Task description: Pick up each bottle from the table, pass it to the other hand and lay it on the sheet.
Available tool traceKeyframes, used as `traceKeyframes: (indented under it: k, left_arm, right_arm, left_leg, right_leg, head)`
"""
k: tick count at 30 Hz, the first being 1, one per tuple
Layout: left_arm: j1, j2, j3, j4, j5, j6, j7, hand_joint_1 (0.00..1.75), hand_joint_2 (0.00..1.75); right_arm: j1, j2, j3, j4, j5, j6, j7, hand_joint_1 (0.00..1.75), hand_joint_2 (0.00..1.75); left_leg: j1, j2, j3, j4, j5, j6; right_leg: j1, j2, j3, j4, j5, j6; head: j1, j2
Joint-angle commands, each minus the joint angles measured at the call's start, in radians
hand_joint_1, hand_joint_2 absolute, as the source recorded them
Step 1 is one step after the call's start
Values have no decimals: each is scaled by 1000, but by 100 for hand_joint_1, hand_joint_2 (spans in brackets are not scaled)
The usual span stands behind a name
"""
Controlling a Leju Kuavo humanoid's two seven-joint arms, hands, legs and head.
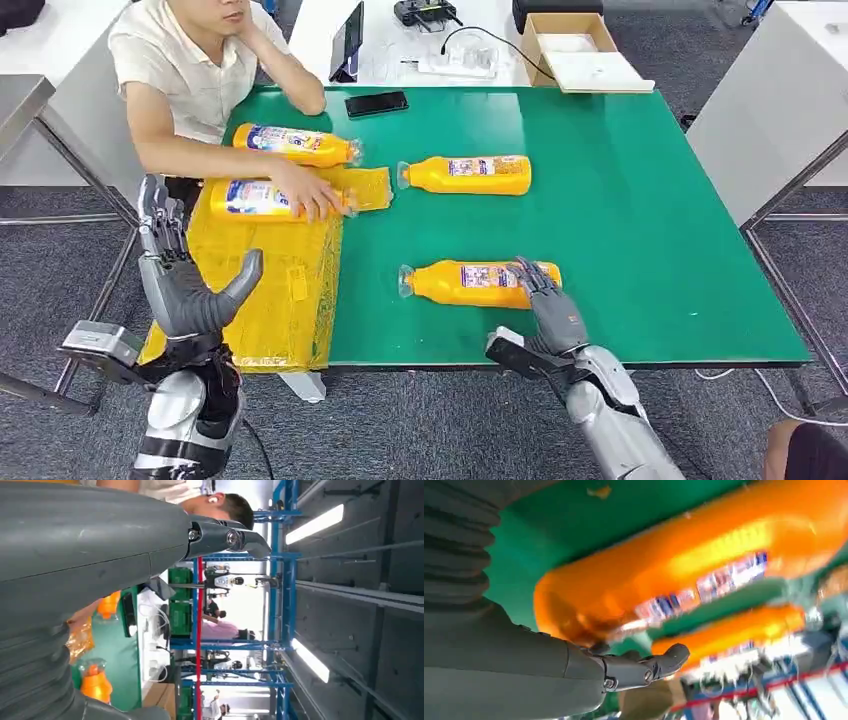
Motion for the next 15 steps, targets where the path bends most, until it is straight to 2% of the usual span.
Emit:
traceKeyframes:
  k: [1,9,15]
  left_arm:
    - [-52,19,-15,72,12,-15,0,0,175]
    - [-70,19,-21,89,18,-24,4,0,175]
    - [-67,20,-22,86,18,-26,4,0,175]
  right_arm:
    - [-168,-58,124,221,18,39,16,0,175]
    - [-240,-33,188,293,68,-18,54,0,175]
    - [-243,-38,198,298,83,-34,62,0,175]
  left_leg:
    - [0,2,3,0,-1,-1]
    - [0,2,2,0,0,-1]
    - [1,3,5,1,-2,-3]
  right_leg:
    - [1,1,3,-1,0,-1]
    - [0,1,1,0,1,0]
    - [2,1,5,0,-1,-2]
  head:
    - [1,0]
    - [0,0]
    - [0,0]
